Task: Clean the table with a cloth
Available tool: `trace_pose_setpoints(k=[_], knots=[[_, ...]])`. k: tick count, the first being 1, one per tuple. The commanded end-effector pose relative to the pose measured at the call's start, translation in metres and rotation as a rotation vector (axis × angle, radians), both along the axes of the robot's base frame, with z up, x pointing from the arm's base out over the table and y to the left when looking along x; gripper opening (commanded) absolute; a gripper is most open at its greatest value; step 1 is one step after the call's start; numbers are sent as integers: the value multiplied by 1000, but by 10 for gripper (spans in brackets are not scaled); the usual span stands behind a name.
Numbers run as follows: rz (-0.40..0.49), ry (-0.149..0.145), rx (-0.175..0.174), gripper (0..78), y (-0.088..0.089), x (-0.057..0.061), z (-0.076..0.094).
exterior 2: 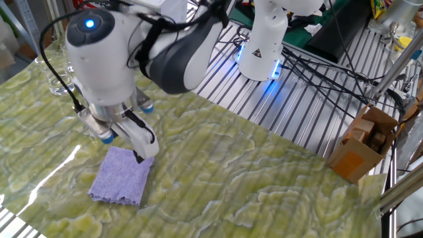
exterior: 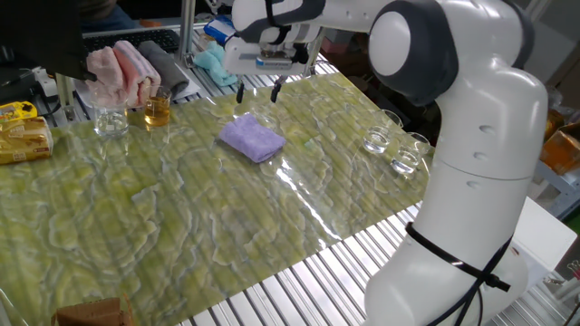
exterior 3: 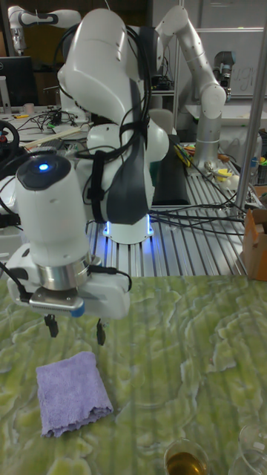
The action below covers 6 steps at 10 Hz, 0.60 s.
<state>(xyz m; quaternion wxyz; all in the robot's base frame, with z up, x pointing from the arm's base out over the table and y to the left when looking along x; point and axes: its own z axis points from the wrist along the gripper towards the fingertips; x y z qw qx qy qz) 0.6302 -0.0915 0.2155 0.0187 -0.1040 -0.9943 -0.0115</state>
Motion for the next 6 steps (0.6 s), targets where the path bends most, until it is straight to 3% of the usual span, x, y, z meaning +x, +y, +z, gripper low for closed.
trace_pose_setpoints(k=[1, 6], knots=[[37, -5, -23, 774, 4, 5, -13], [65, -41, -24, 774, -1, 10, -44]])
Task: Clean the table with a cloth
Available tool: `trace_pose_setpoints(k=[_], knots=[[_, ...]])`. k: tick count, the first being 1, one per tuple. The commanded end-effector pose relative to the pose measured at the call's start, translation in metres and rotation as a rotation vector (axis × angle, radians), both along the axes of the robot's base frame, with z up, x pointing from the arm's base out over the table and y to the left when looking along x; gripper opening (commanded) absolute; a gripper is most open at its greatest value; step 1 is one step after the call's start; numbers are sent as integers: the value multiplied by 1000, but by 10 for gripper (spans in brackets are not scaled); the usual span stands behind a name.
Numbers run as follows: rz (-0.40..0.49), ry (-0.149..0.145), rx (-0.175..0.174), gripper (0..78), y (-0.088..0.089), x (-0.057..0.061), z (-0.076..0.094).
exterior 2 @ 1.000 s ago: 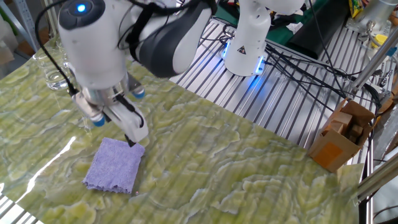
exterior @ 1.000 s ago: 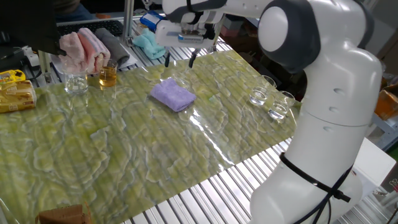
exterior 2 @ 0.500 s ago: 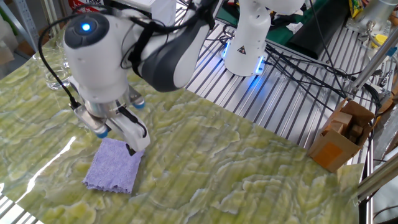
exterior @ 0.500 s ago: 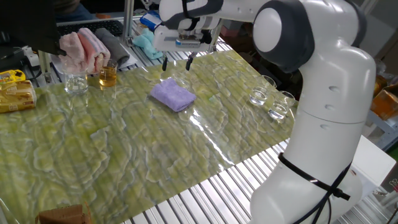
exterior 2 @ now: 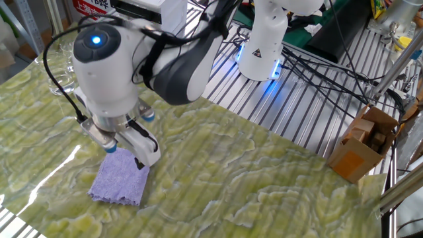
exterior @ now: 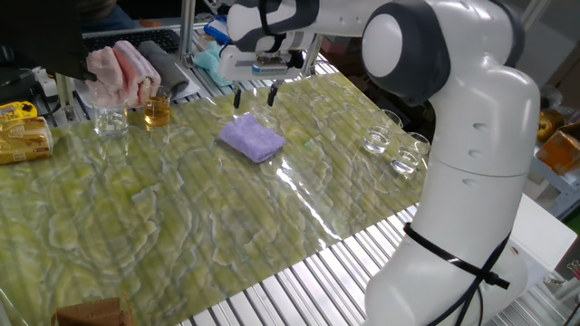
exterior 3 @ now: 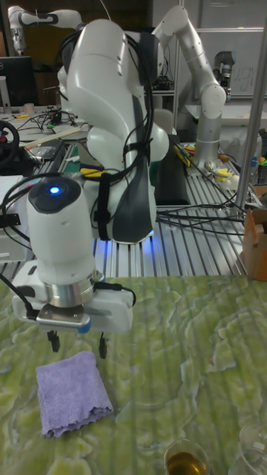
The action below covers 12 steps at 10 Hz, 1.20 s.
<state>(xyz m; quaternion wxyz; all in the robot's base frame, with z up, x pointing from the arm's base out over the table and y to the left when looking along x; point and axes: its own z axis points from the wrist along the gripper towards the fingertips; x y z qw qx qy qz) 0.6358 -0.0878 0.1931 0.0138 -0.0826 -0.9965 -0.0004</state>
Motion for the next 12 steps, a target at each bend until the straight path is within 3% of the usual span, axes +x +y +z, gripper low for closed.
trace_pose_setpoints(k=[1, 5, 9, 10, 12], knots=[[24, -36, 1, 774, -6, 5, -24], [23, -39, 14, 774, -19, 6, -36], [23, -52, 9, 774, -19, 6, -36], [-4, -43, 1, 774, -19, 6, -36], [-76, 18, -6, 774, -19, 6, -36]])
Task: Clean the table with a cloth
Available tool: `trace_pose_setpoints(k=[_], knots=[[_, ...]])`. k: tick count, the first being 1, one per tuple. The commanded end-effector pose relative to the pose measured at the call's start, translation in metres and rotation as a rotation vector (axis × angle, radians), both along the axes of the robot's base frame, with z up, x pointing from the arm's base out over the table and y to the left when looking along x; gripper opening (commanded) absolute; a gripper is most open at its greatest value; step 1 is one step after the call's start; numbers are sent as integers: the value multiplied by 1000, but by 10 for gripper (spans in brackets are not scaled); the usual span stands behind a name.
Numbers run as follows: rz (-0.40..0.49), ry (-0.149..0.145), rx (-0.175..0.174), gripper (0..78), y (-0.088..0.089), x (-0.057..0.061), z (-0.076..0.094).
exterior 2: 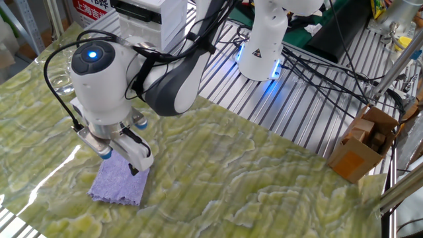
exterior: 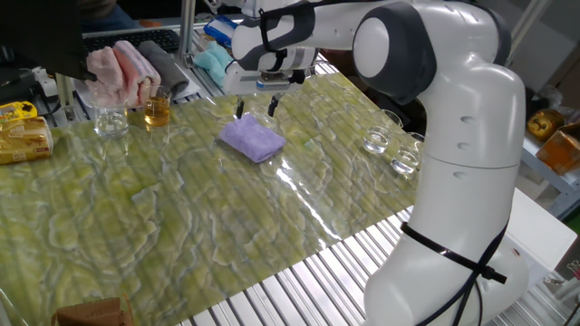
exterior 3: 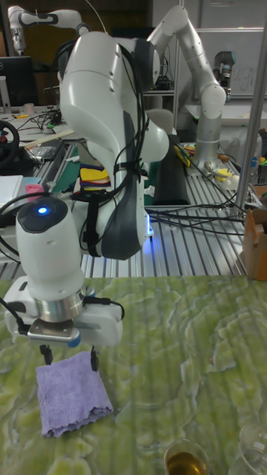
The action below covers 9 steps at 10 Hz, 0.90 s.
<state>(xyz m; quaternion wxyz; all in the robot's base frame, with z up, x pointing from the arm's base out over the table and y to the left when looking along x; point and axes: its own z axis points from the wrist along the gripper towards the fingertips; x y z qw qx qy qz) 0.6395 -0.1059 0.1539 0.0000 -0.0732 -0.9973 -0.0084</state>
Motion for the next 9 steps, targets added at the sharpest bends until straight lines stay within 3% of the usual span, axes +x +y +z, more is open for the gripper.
trace_pose_setpoints(k=[1, 6, 8, 9], knots=[[-108, 77, -19, 774, -1, 2, 4], [-65, 69, -19, 774, -3, 5, -3], [-43, 64, -51, 774, -2, 8, -12], [-36, 58, -49, 774, -2, 10, -22]])
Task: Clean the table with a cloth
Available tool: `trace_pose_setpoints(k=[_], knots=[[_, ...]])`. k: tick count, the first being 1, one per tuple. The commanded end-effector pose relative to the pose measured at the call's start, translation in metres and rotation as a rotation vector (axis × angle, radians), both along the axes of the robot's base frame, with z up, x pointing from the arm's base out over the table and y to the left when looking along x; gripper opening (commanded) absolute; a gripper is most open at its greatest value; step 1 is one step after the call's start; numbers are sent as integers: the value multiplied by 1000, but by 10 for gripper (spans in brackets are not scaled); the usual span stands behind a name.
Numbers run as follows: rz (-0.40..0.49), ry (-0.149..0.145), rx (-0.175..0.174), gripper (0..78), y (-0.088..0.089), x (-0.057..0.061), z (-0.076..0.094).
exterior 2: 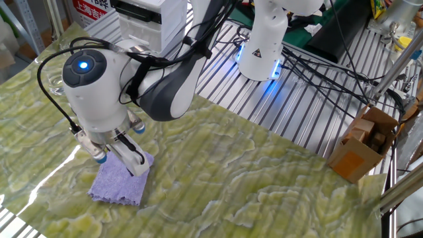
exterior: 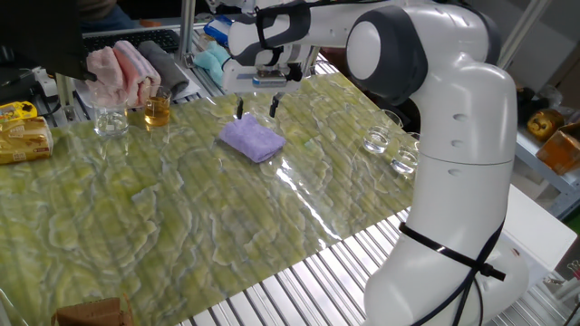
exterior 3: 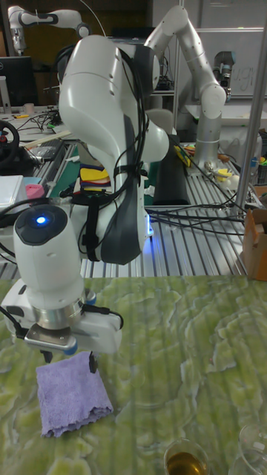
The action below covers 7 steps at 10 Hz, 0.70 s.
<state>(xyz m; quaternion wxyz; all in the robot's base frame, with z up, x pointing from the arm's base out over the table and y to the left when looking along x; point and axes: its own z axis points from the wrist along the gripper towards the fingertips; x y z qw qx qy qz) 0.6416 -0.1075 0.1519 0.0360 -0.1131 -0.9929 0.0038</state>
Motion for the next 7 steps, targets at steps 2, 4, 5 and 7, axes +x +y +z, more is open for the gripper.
trace_pose_setpoints(k=[2, 4, 5, 7], knots=[[59, -50, -30, 774, -1, 5, -38], [61, -64, -31, 774, 3, 7, -51], [64, -78, -31, 774, 3, 10, -57], [77, -86, -33, 774, 1, 12, -63]])
